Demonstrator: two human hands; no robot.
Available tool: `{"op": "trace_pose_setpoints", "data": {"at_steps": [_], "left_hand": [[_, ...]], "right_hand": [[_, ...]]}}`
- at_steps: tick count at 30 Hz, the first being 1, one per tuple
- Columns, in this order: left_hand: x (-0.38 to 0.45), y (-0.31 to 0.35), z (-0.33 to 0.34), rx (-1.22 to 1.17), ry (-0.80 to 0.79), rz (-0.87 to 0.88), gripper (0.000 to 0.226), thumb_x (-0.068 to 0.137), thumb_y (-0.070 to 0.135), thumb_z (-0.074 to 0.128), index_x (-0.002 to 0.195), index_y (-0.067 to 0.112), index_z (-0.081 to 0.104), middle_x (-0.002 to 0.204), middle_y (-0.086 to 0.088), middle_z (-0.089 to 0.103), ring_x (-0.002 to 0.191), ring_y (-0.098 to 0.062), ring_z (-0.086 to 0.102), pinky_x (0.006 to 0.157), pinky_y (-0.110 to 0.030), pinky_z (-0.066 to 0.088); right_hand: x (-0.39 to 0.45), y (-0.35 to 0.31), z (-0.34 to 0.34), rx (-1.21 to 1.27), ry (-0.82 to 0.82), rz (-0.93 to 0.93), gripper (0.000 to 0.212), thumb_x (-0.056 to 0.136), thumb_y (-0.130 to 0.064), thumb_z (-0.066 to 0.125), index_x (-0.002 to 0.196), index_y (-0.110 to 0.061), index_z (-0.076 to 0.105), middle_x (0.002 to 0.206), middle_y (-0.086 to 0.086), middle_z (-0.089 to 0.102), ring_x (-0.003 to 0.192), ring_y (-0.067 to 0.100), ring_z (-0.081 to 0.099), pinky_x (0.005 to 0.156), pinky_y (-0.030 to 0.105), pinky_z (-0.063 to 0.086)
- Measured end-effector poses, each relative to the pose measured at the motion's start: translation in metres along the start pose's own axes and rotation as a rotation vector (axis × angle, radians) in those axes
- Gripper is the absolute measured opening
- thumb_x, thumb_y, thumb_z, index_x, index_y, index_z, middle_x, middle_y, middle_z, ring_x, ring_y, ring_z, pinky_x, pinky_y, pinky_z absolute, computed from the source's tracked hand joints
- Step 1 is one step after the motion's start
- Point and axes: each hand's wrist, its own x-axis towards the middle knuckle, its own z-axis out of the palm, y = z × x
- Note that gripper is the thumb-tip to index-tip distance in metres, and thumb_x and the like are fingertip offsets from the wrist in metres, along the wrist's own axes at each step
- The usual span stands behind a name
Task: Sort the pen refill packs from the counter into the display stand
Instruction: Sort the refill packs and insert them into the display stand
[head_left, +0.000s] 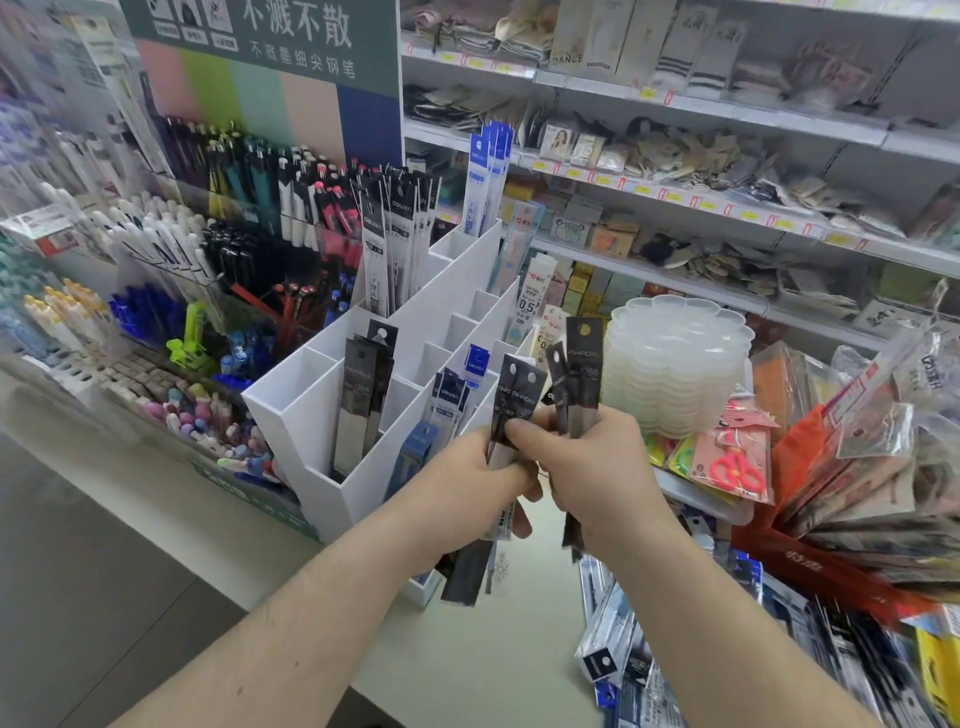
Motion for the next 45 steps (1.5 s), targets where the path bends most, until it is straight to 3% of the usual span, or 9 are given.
{"op": "trace_pose_setpoints", "data": {"at_steps": [5, 11, 15, 20, 26, 30, 36, 40, 45], "left_hand": [[0.001, -0.001, -0.006, -0.214, 0.02, -0.044, 0.019, 0.103, 0.026, 0.047, 0.095, 0.017, 0.061, 0.078, -0.004, 0.062, 0.062, -0.018, 0.06, 0.062, -0.034, 0.049], [0.003, -0.006, -0.012, -0.334, 0.036, -0.042, 0.017, 0.098, 0.016, 0.057, 0.111, 0.011, 0.066, 0.097, -0.01, 0.075, 0.085, -0.026, 0.072, 0.075, -0.039, 0.055], [0.003, -0.006, -0.012, -0.404, 0.065, -0.046, 0.019, 0.09, 0.013, 0.065, 0.109, 0.009, 0.067, 0.099, -0.012, 0.075, 0.084, -0.024, 0.073, 0.067, -0.033, 0.057], [0.005, -0.008, -0.011, -0.476, 0.186, -0.026, 0.037, 0.071, 0.01, 0.076, 0.107, 0.005, 0.066, 0.098, -0.017, 0.075, 0.085, -0.031, 0.072, 0.082, -0.049, 0.059], [0.007, -0.004, -0.014, -0.403, 0.284, -0.01, 0.014, 0.088, 0.014, 0.068, 0.1, 0.011, 0.062, 0.084, -0.008, 0.073, 0.069, -0.018, 0.069, 0.067, -0.033, 0.059], [0.008, -0.007, -0.014, -0.305, 0.248, -0.035, 0.012, 0.095, 0.019, 0.062, 0.103, 0.011, 0.059, 0.079, -0.004, 0.072, 0.061, -0.017, 0.066, 0.067, -0.037, 0.055], [0.012, -0.006, -0.004, -0.425, 0.184, -0.165, 0.03, 0.102, 0.041, 0.048, 0.092, 0.015, 0.058, 0.061, 0.002, 0.056, 0.05, -0.012, 0.044, 0.049, -0.024, 0.036], [0.013, -0.006, -0.003, -0.506, 0.169, -0.187, 0.022, 0.1, 0.025, 0.044, 0.096, 0.013, 0.062, 0.061, -0.001, 0.051, 0.047, -0.014, 0.038, 0.049, -0.025, 0.03], [0.011, -0.013, -0.003, -0.327, 0.199, -0.105, 0.013, 0.098, 0.019, 0.055, 0.102, 0.013, 0.066, 0.087, -0.02, 0.068, 0.076, -0.03, 0.063, 0.069, -0.041, 0.051]], "right_hand": [[0.003, 0.003, 0.0, 0.098, 0.112, 0.001, 0.018, 0.087, -0.003, 0.071, 0.069, -0.005, 0.067, 0.048, 0.001, 0.051, 0.037, 0.013, 0.039, 0.039, 0.023, 0.032], [0.007, 0.004, -0.001, 0.151, 0.214, -0.024, 0.015, 0.087, -0.006, 0.073, 0.073, -0.005, 0.066, 0.05, 0.0, 0.053, 0.041, 0.011, 0.044, 0.039, 0.022, 0.036], [0.009, 0.003, -0.003, 0.131, 0.222, -0.033, 0.015, 0.087, -0.009, 0.073, 0.075, -0.004, 0.066, 0.052, 0.001, 0.053, 0.043, 0.012, 0.044, 0.04, 0.024, 0.037], [0.01, 0.003, -0.006, 0.143, 0.199, -0.013, 0.018, 0.088, -0.007, 0.072, 0.073, -0.007, 0.062, 0.05, 0.002, 0.05, 0.038, 0.013, 0.041, 0.038, 0.023, 0.035], [0.017, -0.001, -0.026, 0.388, 0.228, 0.03, 0.024, 0.093, -0.001, 0.063, 0.072, -0.011, 0.055, 0.052, 0.002, 0.042, 0.037, 0.011, 0.032, 0.036, 0.02, 0.027], [0.02, -0.001, -0.034, 0.394, 0.104, 0.085, 0.021, 0.094, -0.003, 0.059, 0.077, -0.012, 0.05, 0.056, 0.002, 0.038, 0.039, 0.011, 0.03, 0.041, 0.021, 0.023], [0.009, 0.001, -0.023, 0.228, -0.036, 0.055, 0.033, 0.095, -0.002, 0.059, 0.065, -0.013, 0.052, 0.055, 0.006, 0.038, 0.04, 0.016, 0.031, 0.04, 0.022, 0.025], [0.005, 0.004, -0.019, 0.226, -0.056, 0.077, 0.028, 0.095, -0.003, 0.06, 0.071, -0.013, 0.051, 0.055, 0.004, 0.041, 0.04, 0.015, 0.033, 0.04, 0.023, 0.025], [0.0, 0.002, -0.019, 0.21, -0.126, 0.032, 0.029, 0.093, -0.001, 0.061, 0.069, -0.017, 0.062, 0.056, 0.007, 0.044, 0.044, 0.017, 0.038, 0.043, 0.026, 0.027]]}}
